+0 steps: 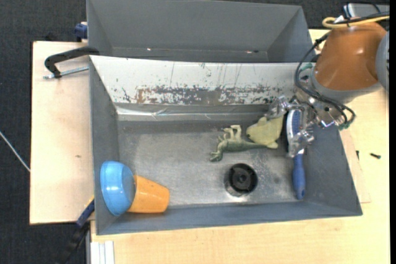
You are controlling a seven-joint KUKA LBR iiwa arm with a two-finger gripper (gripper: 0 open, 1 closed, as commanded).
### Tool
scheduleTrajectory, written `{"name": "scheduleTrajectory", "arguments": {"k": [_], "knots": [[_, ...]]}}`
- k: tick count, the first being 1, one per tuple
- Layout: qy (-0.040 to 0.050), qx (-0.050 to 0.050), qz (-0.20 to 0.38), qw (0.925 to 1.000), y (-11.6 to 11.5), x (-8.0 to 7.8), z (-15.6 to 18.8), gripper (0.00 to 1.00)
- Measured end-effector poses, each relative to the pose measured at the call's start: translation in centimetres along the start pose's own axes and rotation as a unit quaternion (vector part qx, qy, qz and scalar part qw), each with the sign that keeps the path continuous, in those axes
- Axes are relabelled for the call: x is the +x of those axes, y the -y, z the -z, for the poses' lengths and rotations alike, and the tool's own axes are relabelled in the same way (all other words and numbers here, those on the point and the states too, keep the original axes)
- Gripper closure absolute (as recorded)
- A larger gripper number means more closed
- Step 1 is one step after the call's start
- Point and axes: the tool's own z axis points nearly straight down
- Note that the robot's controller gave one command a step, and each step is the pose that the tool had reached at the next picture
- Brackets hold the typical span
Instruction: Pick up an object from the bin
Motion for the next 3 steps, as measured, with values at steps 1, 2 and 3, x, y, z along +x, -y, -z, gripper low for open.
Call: {"name": "scheduleTrajectory", "arguments": {"k": [1,2,3], "knots": [[-0.0019,0.007,0.044,0.999,-6.3,-2.8,-0.1,0.0],[-0.0011,0.011,0.182,0.9832,-7.3,-1.8,-2.8,0.0],[-0.0019,0.01,0.18,0.9836,-7.3,-2.0,-2.7,0.0]]}}
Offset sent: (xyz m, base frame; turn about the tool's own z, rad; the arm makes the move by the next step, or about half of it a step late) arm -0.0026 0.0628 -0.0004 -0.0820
